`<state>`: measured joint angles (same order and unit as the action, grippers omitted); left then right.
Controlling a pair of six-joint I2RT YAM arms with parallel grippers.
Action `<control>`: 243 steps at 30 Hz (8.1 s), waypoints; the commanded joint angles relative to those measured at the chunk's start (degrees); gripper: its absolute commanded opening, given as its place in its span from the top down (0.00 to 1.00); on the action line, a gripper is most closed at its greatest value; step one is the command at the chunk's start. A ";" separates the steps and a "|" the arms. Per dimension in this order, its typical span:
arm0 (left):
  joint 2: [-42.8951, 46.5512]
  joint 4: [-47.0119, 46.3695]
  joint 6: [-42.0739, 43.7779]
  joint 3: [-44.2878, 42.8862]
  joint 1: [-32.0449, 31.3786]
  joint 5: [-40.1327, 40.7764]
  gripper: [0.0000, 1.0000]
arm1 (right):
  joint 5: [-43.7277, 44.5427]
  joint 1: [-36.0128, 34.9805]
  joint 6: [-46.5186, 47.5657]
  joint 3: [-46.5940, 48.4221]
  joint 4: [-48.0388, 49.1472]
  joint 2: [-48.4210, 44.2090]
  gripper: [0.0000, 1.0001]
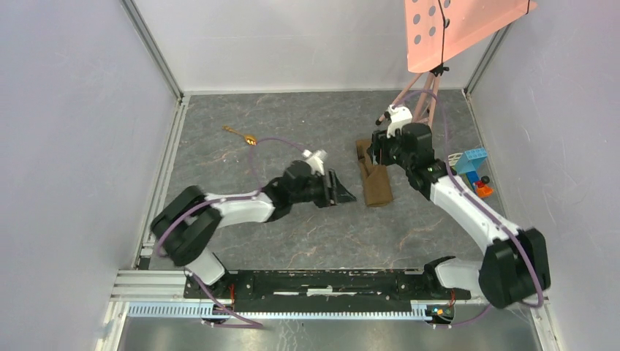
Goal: Fold the napkin into a case and place the utensils inside
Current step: Insert the fork into the folded napkin, then pick up the spoon from the corner of the board, then pass from the left arm to the right, then pass from the right arm to the left, then pass from the left arm to the right
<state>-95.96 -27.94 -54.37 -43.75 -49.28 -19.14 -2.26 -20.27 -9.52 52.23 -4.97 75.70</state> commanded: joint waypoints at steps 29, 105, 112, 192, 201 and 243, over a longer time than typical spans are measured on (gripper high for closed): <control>-39.57 92.10 -17.86 -83.01 45.36 41.70 0.25 | -12.11 -0.28 5.47 -18.62 1.01 -22.33 0.33; 17.13 35.49 -52.32 -8.55 19.76 -15.94 0.98 | 3.12 -37.28 62.08 -31.90 77.55 0.04 0.66; 17.38 35.77 -49.91 -9.79 18.98 -14.94 0.57 | 2.47 -37.21 62.05 -30.07 71.50 -1.08 1.00; 31.90 29.61 26.49 4.71 2.47 17.69 0.98 | -3.51 -23.10 -30.35 -13.99 19.81 -6.60 0.38; 31.65 29.11 26.17 4.89 1.57 18.34 0.98 | -2.87 -25.42 -33.63 -13.82 24.88 -2.80 0.46; 27.82 26.03 25.33 2.87 -0.20 21.49 0.98 | -2.52 -26.48 -35.13 -13.74 28.67 3.04 0.76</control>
<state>-67.85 1.96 -30.39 -38.02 -49.01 1.43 -4.43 -46.50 -44.62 37.30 20.58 77.91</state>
